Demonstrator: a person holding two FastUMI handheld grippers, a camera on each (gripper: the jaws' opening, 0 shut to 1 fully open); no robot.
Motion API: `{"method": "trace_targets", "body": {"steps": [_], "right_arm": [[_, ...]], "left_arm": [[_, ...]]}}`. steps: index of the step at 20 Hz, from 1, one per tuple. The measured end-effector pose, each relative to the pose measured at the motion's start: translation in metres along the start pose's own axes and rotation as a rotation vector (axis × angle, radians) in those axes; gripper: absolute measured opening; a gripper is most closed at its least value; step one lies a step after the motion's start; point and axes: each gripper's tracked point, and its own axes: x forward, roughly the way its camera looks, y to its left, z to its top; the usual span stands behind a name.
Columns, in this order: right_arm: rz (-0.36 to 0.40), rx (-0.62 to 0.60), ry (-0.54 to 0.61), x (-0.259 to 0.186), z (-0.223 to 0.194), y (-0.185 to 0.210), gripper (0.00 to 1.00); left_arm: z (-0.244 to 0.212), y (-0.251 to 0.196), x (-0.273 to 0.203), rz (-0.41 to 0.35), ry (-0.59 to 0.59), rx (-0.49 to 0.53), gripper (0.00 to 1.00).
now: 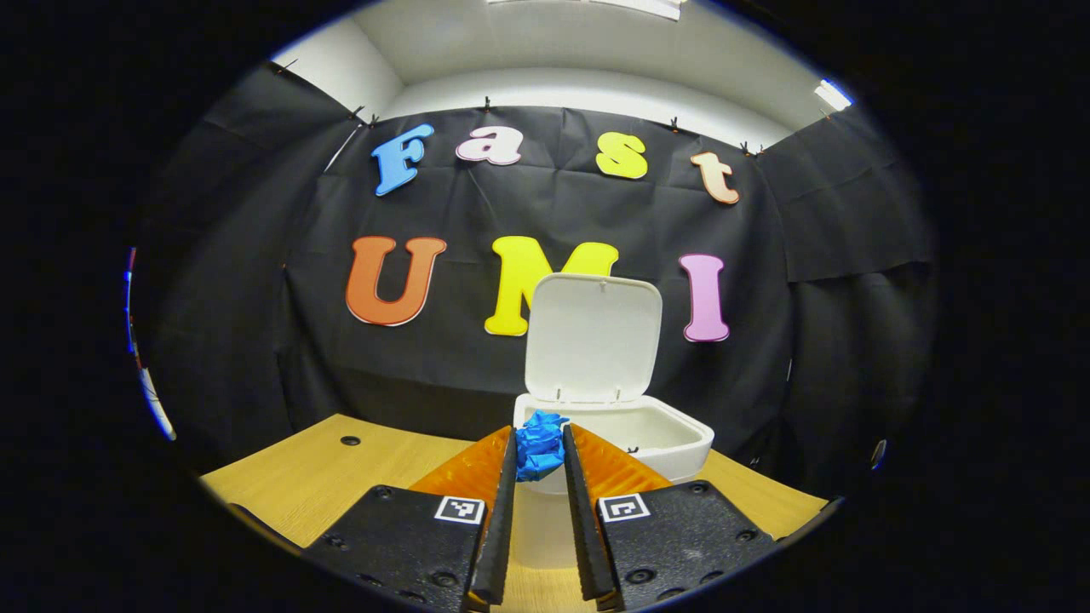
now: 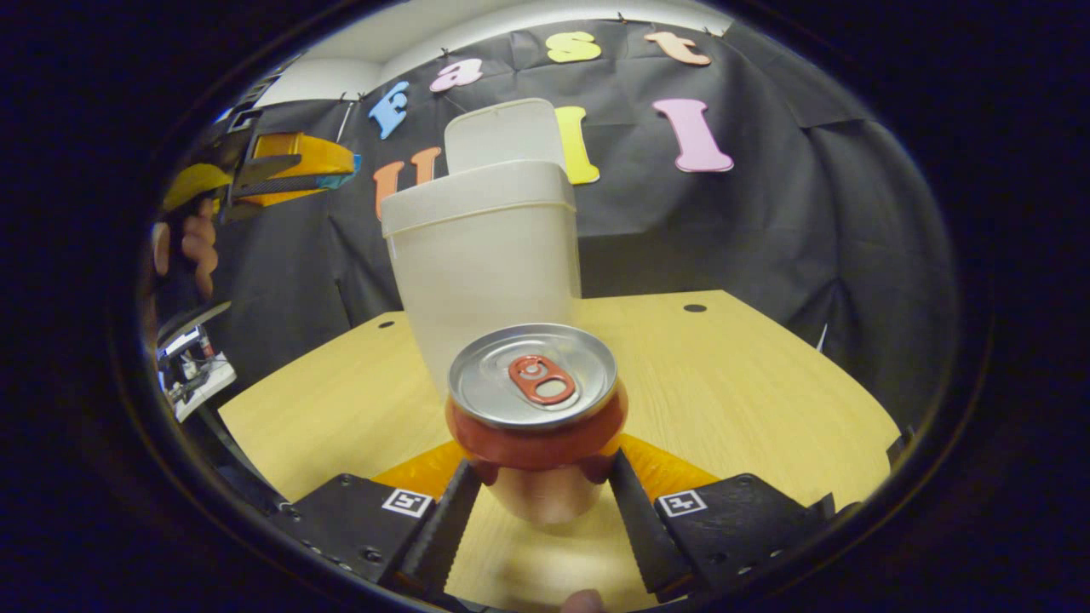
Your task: Press the lid of the desktop garbage bin to open it, pick up the crumpled paper on the desktop and throw it into the bin, then pick up the pop can on the desktop and drop it into the bin, and finally close the garbage bin lid.
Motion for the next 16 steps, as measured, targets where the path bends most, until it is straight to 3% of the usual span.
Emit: {"method": "trace_targets", "body": {"steps": [1,5,10,14,15,16], "right_arm": [[0.004,-0.004,-0.004,0.002,0.0,-0.001,0.81],[-0.002,0.022,0.006,0.014,-0.001,-0.013,0.82],[-0.004,0.036,0.004,0.023,0.009,-0.023,0.82],[0.008,0.027,0.005,0.027,0.009,-0.025,0.81],[0.014,0.032,0.008,0.027,0.007,-0.025,0.81],[0.022,0.038,0.012,0.027,0.006,-0.025,0.82]], "left_arm": [[0.009,0.001,0.008,0.005,-0.015,0.017,0.38],[0.021,-0.01,0.047,-0.024,-0.033,0.042,0.34],[0.009,-0.023,0.087,-0.037,-0.011,0.074,0.31],[-0.006,-0.026,0.103,-0.044,0.026,0.062,0.41],[-0.01,-0.027,0.104,-0.048,0.034,0.055,0.38],[-0.011,-0.03,0.105,-0.057,0.041,0.046,0.42]]}}
